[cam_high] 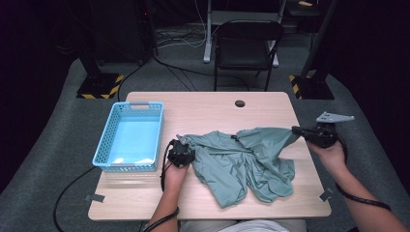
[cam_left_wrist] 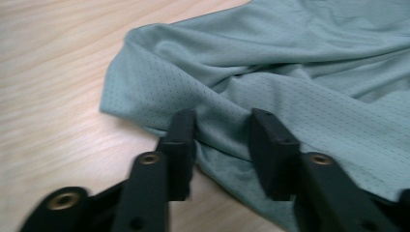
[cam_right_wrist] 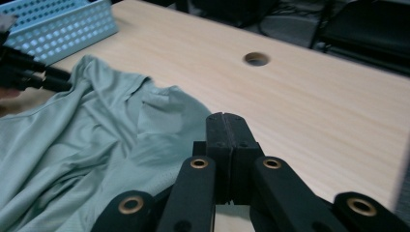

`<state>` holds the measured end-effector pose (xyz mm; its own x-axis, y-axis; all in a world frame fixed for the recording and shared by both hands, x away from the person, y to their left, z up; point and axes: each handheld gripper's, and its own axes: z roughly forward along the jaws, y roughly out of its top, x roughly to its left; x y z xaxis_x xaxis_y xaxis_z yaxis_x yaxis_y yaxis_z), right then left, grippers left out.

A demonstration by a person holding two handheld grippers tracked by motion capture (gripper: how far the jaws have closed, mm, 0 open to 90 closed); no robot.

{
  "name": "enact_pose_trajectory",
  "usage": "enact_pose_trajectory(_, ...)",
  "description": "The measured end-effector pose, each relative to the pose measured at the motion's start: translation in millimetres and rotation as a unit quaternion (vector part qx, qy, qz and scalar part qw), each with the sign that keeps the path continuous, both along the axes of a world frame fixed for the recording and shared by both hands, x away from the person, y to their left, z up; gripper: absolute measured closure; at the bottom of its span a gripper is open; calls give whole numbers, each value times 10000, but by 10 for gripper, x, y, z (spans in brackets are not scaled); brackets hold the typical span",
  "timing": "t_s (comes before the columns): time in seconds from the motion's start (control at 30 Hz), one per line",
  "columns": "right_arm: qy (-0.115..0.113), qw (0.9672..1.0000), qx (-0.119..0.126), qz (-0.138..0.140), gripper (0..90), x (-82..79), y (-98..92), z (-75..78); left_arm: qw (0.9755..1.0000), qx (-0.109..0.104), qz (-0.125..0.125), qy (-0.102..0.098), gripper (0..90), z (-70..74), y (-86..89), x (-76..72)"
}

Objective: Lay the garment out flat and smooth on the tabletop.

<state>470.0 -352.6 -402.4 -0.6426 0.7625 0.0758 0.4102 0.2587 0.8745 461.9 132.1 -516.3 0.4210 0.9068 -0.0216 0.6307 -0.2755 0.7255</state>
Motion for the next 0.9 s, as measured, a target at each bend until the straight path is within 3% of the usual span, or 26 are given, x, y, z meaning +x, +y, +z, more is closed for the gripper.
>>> enact_pose_trajectory(0.13,-129,9996,-126,-232,893,-78,-213,94,9999,-85,-101,28,802,1,-27,26)
enact_pose_trajectory(0.2,-155,9991,-184,-351,893,-115,-304,115,10000,-37,-58,5,830,8,-30,36)
enact_pose_trajectory(0.3,-141,9984,-182,-509,893,-141,-443,126,9995,99,181,-251,843,93,14,32)
enact_pose_trajectory(0.43,-28,9977,-177,-653,893,-147,-570,98,9938,71,726,-844,846,299,165,-24)
enact_pose_trajectory(0.5,32,9973,-191,-702,893,-133,-596,72,9908,-5,926,-992,847,355,234,-52)
enact_pose_trajectory(0.57,64,9970,-194,-743,893,-93,-601,38,9901,12,1008,-975,846,360,267,-57)
enact_pose_trajectory(0.63,126,9964,-241,-799,893,-13,-589,-21,9913,104,994,-857,846,340,278,-45)
enact_pose_trajectory(0.7,312,9954,-285,-858,892,92,-571,-122,9941,52,883,-636,843,314,287,-24)
enact_pose_trajectory(0.8,688,9916,-552,-944,874,246,-534,-337,9957,68,763,-519,838,261,268,-30)
enact_pose_trajectory(0.9,760,9875,-686,-1199,696,296,-496,-480,9959,108,724,-522,838,256,255,-33)
